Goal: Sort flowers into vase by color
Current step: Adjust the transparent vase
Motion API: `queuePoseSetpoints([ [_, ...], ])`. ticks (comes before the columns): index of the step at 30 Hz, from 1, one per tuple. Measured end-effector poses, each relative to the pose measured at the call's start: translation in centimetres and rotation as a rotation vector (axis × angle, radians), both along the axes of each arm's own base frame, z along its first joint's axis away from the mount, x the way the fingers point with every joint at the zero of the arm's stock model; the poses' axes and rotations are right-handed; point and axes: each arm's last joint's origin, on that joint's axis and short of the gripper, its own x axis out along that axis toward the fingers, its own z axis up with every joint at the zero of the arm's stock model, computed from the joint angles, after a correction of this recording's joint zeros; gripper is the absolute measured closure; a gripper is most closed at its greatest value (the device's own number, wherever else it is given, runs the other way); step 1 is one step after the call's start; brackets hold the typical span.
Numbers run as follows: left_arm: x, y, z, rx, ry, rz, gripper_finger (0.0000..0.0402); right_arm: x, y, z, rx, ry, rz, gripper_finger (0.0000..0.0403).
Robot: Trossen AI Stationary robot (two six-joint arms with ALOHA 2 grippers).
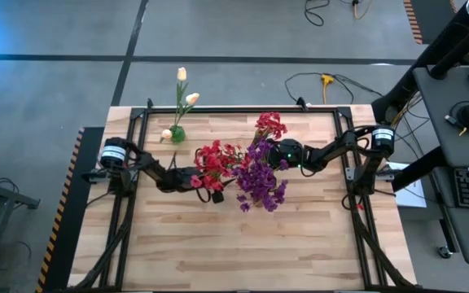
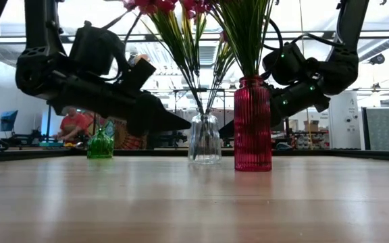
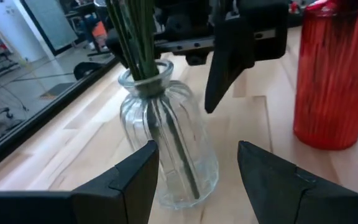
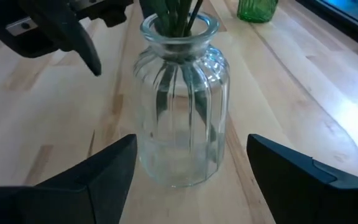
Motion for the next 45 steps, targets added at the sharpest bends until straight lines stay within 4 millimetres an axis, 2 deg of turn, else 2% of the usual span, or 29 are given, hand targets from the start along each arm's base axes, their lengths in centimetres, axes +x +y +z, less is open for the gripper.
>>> queuePoseSetpoints([
  [9,0.5,0.4,0.0,0.008,0.03,0.011,0.02,-0.2,-0.5,0.0,0.047,-0.002,-0.011,0.0106],
  [36,0.9,1.9,0.0,0.001,0.057,-0.037,0.02,0.7,-0.5,0.6,-0.037,-0.056,0.074,0.0106],
  [45,0.9,1.9,-0.2,-0.002,0.072,-0.035,0.02,1.1,-0.6,-1.7,-0.078,-0.099,0.083,0.0106],
])
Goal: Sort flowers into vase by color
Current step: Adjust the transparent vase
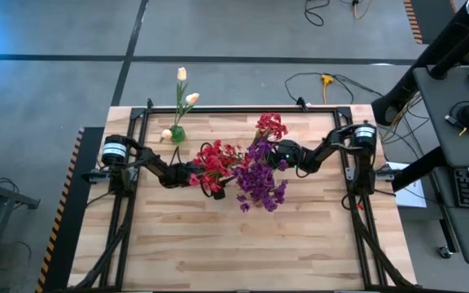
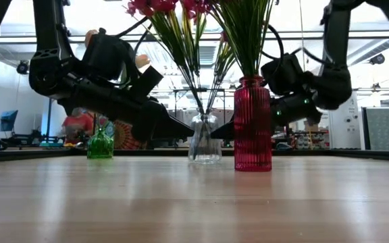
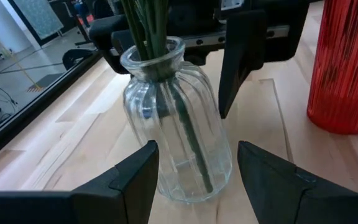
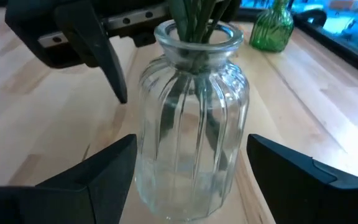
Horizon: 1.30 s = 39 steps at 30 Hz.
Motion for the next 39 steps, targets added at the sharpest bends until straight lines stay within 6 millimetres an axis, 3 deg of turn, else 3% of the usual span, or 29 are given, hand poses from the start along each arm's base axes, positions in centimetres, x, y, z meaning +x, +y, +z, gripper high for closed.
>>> queuePoseSetpoints([
  [13,0.0,0.1,-0.1,-0.014,0.004,0.012,0.02,0.9,-0.3,-2.2,-0.026,-0.074,0.002,0.0105],
  [39,-0.1,0.0,-0.2,-0.032,0.014,0.013,0.02,1.1,-0.3,-2.2,-0.001,-0.073,0.02,0.013],
])
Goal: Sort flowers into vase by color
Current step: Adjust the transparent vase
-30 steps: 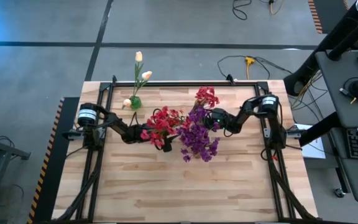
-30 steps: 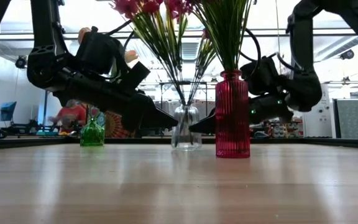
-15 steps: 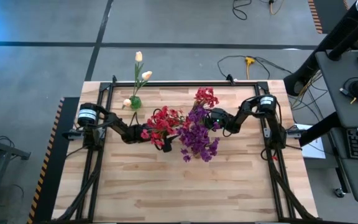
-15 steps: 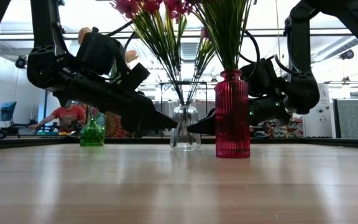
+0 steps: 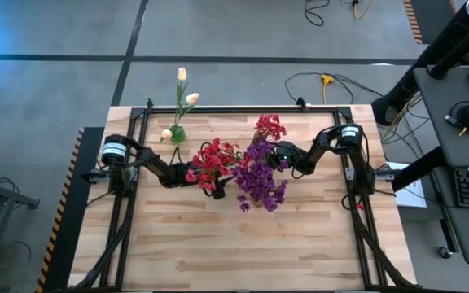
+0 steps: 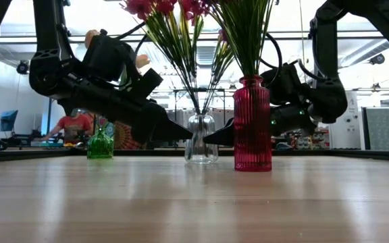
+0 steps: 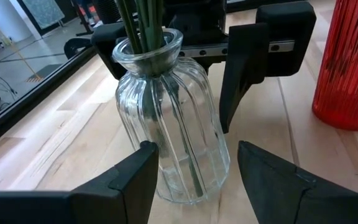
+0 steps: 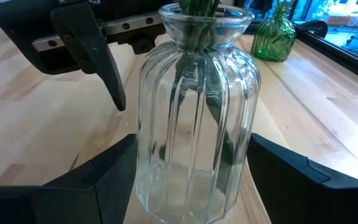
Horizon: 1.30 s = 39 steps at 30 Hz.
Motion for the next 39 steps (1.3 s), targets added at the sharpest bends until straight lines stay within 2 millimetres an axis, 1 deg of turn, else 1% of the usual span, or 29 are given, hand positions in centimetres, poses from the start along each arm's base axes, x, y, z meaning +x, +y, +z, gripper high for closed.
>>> queuePoseSetpoints([
  [10,-0.5,-0.2,0.0,-0.051,-0.004,0.005,0.02,-0.2,0.1,-0.1,0.008,0.009,-0.007,0.0131],
  [18,-1.2,-0.4,-0.1,-0.059,0.004,0.007,0.02,-0.2,0.1,-0.2,0.005,0.011,-0.009,0.0137],
  [26,-1.4,-0.7,0.4,-0.058,-0.011,0.0,0.02,-0.3,0.1,-0.2,0.011,0.013,-0.011,0.0137],
  [32,-2.4,-0.8,0.8,-0.08,0.013,0.007,0.02,-0.3,0.1,-0.2,0.017,0.014,-0.013,0.0137],
  [39,-4.1,-1.6,1.6,-0.135,0.047,0.0,0.02,-0.3,0.0,-0.2,0.012,0.015,-0.036,0.0138],
])
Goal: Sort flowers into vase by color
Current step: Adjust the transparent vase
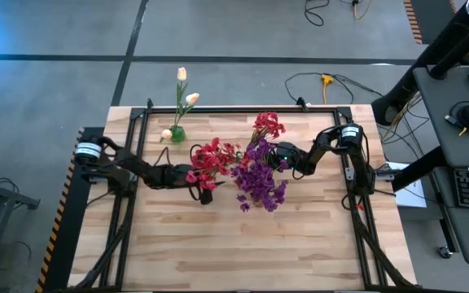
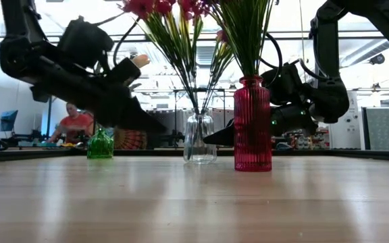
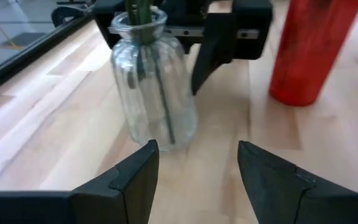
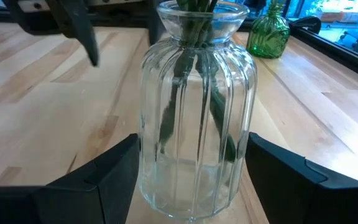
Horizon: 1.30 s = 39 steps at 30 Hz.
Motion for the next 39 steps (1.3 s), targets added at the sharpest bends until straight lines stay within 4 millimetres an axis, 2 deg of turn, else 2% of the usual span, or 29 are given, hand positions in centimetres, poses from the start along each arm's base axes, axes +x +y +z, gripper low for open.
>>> queuePoseSetpoints([
  [9,-0.9,-1.3,1.7,-0.051,-0.021,-0.03,0.02,0.0,0.0,0.0,0.0,0.001,-0.002,0.0138],
  [16,-1.3,-1.2,3.5,-0.026,-0.081,-0.011,0.02,0.0,0.0,0.0,0.0,0.001,-0.002,0.0137],
  [20,-1.4,-1.1,3.7,-0.007,-0.077,0.013,0.02,0.0,0.0,0.0,0.002,0.002,-0.003,0.0129],
  [26,-0.9,-1.2,2.2,-0.006,-0.035,0.015,0.02,-0.1,0.0,-0.3,0.017,0.019,-0.01,0.0112],
  [30,0.7,-1.3,1.8,0.021,-0.083,-0.008,0.02,-0.1,0.0,-0.2,0.013,0.013,-0.009,0.0101],
  [35,2.4,-1.0,0.3,0.09,-0.022,0.008,0.02,-0.1,0.0,-0.1,0.01,-0.001,-0.008,0.0092],
  [39,2.8,-0.6,-0.8,0.104,-0.008,0.051,0.02,-0.1,0.0,0.0,0.02,-0.009,-0.01,0.0088],
])
